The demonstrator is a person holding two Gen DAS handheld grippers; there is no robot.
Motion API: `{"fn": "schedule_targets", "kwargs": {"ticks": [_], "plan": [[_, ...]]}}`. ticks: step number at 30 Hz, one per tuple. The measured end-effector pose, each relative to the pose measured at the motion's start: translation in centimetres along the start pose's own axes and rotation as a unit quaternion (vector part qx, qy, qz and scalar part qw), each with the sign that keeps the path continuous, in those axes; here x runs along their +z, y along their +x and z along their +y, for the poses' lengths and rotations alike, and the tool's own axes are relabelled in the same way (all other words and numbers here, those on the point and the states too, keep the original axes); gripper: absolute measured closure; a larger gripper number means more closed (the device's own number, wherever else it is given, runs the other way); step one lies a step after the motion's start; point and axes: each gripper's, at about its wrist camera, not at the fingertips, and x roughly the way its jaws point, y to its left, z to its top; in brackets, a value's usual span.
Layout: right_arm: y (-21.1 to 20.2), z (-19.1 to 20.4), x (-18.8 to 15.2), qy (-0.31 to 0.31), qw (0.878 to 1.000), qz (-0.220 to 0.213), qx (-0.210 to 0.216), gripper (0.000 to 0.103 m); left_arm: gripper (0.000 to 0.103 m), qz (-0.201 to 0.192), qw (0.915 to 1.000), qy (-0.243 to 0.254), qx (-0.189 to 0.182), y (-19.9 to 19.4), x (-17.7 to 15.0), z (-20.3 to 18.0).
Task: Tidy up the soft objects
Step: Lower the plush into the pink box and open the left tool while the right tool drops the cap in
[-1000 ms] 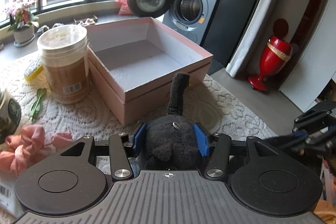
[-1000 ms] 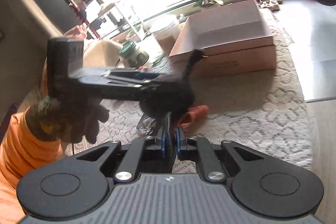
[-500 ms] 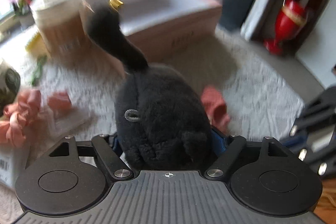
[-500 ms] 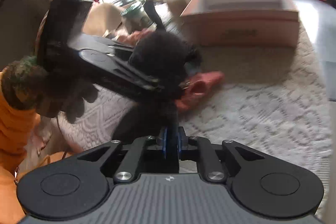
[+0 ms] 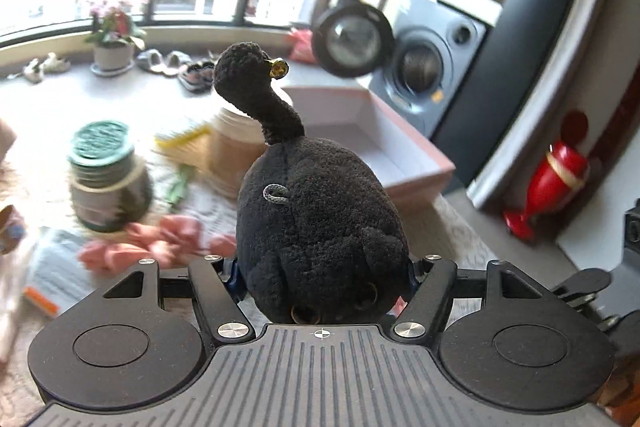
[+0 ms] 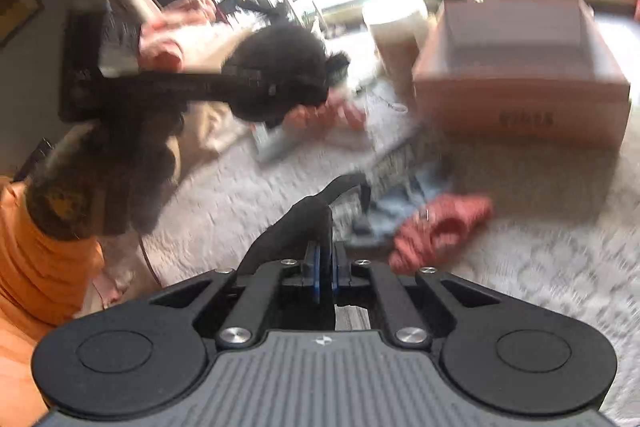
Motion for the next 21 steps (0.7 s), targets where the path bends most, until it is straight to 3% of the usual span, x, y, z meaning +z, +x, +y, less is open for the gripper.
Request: {"fn": "schedule_targets", "kwargs": {"ticks": [3,6,12,17,21], "plan": [[-2.5,0.7,1.2,-0.010,0.999,-0.033,-0.009,0.098,0.031,-0.008,0.9999,-0.006,0.003,-1.2,-0.1,0.2],[-5.2,0.8,2.3,-0.024,0.996,-0.063,-0.051,0.098,0.031,0.009,0.9998,0.015,-0.001,-1.4,-0.9,-1.1],[-10.5,-0.7,4.2,-0.022,0.982,-0.123,-0.142,0.098,0.031,0.038,0.9960,0.058,-0.056,-0.4,-1.6,-4.9],[-12.6,-1.9,8.7,-0.020,0.969,-0.181,-0.165,0.098,0.031,-0.015,0.9936,0.092,-0.064,0.7,2.3,-7.4],[-10.0,-3.6,14.5,-0.026,0.960,-0.201,-0.195,0.098,0.027,-0.047,0.9912,0.100,-0.073,5.2,7.1,-8.1]]}}
